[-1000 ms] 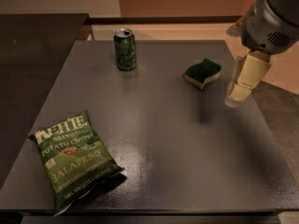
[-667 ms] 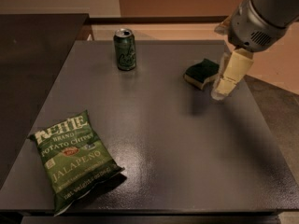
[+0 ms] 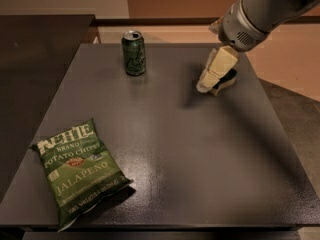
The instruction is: Knock green can over
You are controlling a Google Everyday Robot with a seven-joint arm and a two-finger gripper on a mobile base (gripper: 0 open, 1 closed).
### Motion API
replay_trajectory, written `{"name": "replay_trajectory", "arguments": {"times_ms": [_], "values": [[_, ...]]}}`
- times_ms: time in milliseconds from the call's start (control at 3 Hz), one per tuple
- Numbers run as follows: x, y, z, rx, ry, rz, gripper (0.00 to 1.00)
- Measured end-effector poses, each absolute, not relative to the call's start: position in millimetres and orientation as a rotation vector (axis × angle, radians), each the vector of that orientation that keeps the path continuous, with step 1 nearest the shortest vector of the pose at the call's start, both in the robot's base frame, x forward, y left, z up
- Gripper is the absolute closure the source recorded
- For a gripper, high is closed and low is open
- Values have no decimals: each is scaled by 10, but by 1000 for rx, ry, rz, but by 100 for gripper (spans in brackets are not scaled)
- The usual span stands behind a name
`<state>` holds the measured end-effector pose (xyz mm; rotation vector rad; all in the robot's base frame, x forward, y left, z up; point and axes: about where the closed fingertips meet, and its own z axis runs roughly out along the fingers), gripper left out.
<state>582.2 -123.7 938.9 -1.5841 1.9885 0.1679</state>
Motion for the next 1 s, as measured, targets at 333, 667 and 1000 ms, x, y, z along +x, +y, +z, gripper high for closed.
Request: {"name": "replay_trajectory", "arguments": {"times_ms": [333,667,1000], "values": [[6157,-1021,9340,-1488,1956,262,0],[6415,-732,9282,-1438,1919,346,0],[6625,-452,9198,-1402,1894,405,0]]}}
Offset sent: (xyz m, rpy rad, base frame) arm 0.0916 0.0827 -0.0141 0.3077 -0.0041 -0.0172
